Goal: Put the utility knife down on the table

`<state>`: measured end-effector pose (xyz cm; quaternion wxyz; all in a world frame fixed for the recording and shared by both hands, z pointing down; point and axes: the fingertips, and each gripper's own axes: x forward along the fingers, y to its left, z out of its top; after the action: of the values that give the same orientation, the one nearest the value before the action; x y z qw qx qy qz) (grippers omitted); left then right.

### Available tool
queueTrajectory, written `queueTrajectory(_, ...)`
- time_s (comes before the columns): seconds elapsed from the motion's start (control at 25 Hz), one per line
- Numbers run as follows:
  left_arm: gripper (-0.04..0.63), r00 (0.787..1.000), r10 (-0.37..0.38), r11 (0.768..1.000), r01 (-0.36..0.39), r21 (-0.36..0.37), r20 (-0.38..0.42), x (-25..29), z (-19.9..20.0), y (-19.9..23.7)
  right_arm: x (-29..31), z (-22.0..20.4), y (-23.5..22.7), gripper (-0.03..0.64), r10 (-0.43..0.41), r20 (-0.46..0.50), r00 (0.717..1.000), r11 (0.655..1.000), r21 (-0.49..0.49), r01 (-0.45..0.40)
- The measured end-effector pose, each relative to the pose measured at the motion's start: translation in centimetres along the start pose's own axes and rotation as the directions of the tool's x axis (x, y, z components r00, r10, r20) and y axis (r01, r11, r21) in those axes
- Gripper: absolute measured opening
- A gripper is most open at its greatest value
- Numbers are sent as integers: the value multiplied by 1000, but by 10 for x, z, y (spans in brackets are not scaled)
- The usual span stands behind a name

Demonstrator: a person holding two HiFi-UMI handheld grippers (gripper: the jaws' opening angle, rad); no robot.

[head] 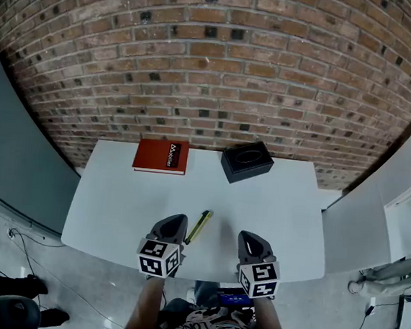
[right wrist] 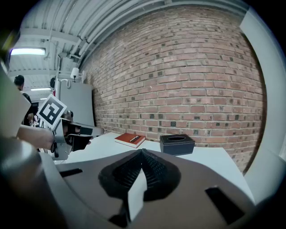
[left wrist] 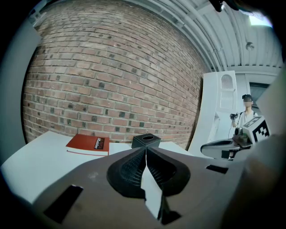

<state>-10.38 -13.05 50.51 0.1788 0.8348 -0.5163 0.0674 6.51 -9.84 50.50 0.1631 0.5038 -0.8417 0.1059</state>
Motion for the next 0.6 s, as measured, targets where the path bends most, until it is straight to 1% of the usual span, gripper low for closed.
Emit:
queueTrajectory(0.44, 18, 1000, -4, 1000, 4, 2, -4, -2, -1, -1, -3, 0, 2, 0, -2, -1, 1000, 1000, -2, 2)
queueTrajectory(0.6, 18, 1000, -9, 1000, 9, 5, -3, 0, -1, -3, -3, 2, 0, 0, -4, 6, 1000, 1000, 16, 4)
